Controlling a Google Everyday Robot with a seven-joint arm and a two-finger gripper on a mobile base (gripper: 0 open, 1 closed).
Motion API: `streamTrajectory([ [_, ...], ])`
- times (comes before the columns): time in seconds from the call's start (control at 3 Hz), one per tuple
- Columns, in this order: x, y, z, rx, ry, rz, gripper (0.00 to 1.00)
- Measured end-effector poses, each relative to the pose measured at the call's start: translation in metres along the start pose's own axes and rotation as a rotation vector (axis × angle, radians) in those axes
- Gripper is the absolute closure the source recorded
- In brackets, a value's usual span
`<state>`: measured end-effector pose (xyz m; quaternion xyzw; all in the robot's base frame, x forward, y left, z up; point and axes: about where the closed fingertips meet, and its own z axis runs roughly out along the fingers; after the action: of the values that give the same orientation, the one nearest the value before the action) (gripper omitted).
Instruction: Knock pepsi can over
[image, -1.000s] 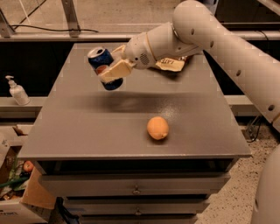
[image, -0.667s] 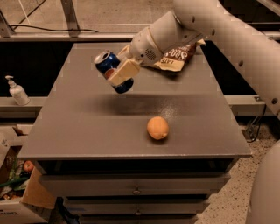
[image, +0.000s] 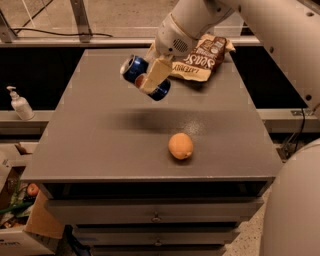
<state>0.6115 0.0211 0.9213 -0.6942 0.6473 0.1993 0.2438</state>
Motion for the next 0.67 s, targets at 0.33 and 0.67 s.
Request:
streamTrajectory([
  [0.33,0.017,0.003,0.001,-0.038,0.153,-0.022,1.0],
  [0.67,0.037,0.006,0.003,-0.063,0.25,-0.016,1.0],
])
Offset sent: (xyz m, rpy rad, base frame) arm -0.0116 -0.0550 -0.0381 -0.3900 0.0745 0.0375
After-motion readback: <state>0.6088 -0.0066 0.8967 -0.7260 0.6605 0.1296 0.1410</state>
